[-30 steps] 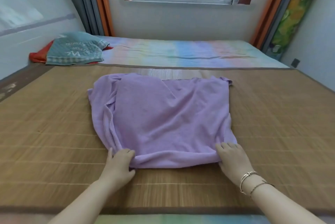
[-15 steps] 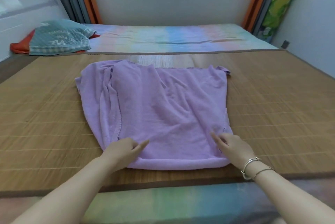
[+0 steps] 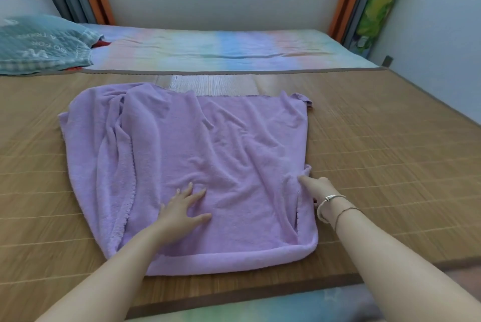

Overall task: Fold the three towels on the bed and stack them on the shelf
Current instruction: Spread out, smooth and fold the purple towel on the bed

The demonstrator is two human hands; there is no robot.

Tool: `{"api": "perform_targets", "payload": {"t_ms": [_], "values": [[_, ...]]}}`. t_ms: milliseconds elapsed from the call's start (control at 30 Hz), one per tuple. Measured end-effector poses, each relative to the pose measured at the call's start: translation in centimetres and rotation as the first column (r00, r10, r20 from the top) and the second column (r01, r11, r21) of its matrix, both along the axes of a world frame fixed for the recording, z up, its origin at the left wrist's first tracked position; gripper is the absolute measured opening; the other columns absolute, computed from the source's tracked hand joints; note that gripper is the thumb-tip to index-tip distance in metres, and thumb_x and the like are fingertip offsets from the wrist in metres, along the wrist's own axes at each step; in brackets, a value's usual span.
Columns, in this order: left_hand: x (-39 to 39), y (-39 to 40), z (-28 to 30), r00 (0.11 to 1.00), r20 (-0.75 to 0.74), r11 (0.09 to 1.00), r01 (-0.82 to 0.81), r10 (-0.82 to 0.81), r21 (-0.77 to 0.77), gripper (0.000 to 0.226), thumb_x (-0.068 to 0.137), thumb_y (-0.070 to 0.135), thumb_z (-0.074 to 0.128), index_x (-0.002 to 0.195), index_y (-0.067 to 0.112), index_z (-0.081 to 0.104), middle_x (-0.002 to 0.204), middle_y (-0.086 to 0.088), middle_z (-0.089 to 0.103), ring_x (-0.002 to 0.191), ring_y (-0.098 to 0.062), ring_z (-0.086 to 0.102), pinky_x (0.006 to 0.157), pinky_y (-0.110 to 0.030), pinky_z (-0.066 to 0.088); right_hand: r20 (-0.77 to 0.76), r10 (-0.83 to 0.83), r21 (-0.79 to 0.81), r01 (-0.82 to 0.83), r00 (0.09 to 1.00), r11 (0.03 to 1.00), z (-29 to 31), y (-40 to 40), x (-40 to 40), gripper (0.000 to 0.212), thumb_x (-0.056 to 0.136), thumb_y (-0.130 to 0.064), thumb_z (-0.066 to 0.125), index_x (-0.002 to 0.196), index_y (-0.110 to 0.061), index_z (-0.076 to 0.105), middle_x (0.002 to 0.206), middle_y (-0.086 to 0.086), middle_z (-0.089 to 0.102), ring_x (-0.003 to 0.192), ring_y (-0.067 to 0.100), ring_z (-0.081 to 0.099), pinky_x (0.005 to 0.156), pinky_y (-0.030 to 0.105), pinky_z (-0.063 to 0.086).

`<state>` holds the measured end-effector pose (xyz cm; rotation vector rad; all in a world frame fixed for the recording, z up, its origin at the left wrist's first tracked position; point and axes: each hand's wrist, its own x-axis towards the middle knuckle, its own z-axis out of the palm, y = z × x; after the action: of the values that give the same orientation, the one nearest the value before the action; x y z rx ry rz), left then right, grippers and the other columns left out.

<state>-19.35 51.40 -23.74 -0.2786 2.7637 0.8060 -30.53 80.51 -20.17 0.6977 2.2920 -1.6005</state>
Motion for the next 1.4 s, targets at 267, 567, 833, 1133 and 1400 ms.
{"api": "perform_targets", "payload": {"t_ms": [267,567,833,1133,1400], "values": [[-0.9,-0.8,0.6,0.997,0.055,0.973,-0.061,0.050,0.221,0.046,0.096,0.042,0.049,0.141,0.036,0.041,0.159,0.010,0.006,0.148,-0.015,-0.003,0.120,-0.045,0.003,-0.452,-0.010,-0.061,-0.020,0.892,0.998,2.4,-3.4,-0.8,0.028,0.096,-0.006,0.045,0.075,0.002,0.062,0.068,0.005,0.054,0.051,-0.004,0.044,0.050,0.014,0.037],[-1.9,3.8,2.0,0.994,-0.033,0.987,-0.112,0.108,-0.119,0.034,0.083,0.045,0.061,0.113,0.030,0.060,0.131,-0.003,0.047,0.117,-0.027,0.053,0.101,-0.043,0.042,-0.188,-0.291,0.300,0.337,0.938,0.892,2.2,13.4,5.8,0.071,0.063,-0.027,0.043,0.123,0.010,0.053,0.116,0.032,0.059,0.107,0.044,0.056,0.084,0.039,0.043],[-1.8,12.7,4.0,0.978,-0.165,0.991,0.120,-0.128,-0.054,0.041,0.086,0.034,0.060,0.126,0.026,0.055,0.140,0.004,0.043,0.125,-0.020,0.046,0.103,-0.041,0.039,-0.198,0.014,0.662,0.123,0.980,0.739,1.3,14.5,5.9,0.051,0.077,-0.012,0.060,0.124,-0.002,0.045,0.130,0.023,0.045,0.122,0.038,0.039,0.101,0.039,0.031],[-14.8,13.9,4.7,0.922,-0.317,0.953,0.274,-0.223,0.126,0.031,0.092,0.013,0.052,0.122,0.018,0.060,0.130,0.004,0.052,0.106,-0.015,0.053,0.087,-0.017,0.037,-0.172,0.277,0.625,-0.113,0.945,0.772,-1.8,8.9,-9.6,0.027,0.085,-0.019,0.054,0.109,-0.008,0.056,0.116,0.016,0.056,0.110,0.035,0.051,0.094,0.037,0.041],[-22.7,20.4,5.4,0.862,-0.271,0.858,0.482,-0.428,0.180,0.046,0.085,-0.004,0.036,0.117,0.013,0.063,0.116,0.001,0.066,0.108,-0.010,0.056,0.090,-0.014,0.042,-0.065,0.578,0.456,-0.491,0.813,0.742,-1.1,7.4,-12.1,0.016,0.082,-0.025,0.062,0.071,-0.020,0.052,0.069,-0.005,0.057,0.064,0.013,0.050,0.056,0.019,0.038]]}}
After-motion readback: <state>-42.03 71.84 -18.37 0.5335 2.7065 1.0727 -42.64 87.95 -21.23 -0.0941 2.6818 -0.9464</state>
